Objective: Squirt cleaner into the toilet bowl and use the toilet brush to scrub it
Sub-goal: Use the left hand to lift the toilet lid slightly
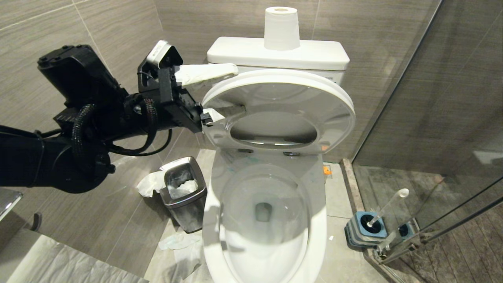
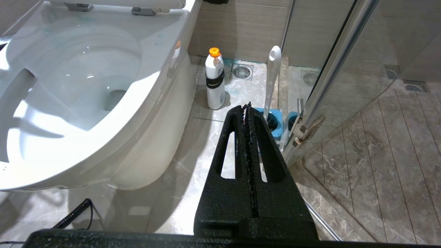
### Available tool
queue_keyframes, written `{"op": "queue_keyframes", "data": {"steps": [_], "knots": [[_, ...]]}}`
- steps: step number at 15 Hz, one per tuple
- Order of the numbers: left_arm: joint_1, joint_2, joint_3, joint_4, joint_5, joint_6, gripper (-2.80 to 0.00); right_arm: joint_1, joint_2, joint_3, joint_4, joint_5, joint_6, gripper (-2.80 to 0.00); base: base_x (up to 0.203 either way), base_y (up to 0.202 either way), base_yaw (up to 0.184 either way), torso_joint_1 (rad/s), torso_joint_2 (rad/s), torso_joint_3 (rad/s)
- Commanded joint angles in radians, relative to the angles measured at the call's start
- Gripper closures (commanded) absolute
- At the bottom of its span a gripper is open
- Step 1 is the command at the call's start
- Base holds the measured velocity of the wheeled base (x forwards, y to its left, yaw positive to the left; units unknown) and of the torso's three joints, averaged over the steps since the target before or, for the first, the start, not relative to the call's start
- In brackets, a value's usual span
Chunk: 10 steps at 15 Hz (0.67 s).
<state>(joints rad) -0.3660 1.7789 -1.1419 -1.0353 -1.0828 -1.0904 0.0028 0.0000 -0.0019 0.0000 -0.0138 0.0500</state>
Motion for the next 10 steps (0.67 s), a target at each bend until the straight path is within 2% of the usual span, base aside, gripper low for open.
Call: {"op": "queue_keyframes", "data": {"steps": [1, 7, 10], "knots": [[0.001, 0.047, -0.045, -0.003, 0.038, 0.007, -2.8, 0.0, 0.0, -0.001, 0.0, 0.0, 0.001, 0.0, 0.0, 0.0, 0.0, 0.0, 0.0, 0.0], [0.001, 0.11, -0.179, -0.004, 0.175, 0.037, -2.8, 0.0, 0.0, 0.0, 0.0, 0.0, 0.001, 0.0, 0.0, 0.0, 0.0, 0.0, 0.0, 0.0], [0.001, 0.152, -0.223, 0.006, 0.203, 0.165, -2.8, 0.0, 0.0, 0.0, 0.0, 0.0, 0.001, 0.0, 0.0, 0.0, 0.0, 0.0, 0.0, 0.0]]}}
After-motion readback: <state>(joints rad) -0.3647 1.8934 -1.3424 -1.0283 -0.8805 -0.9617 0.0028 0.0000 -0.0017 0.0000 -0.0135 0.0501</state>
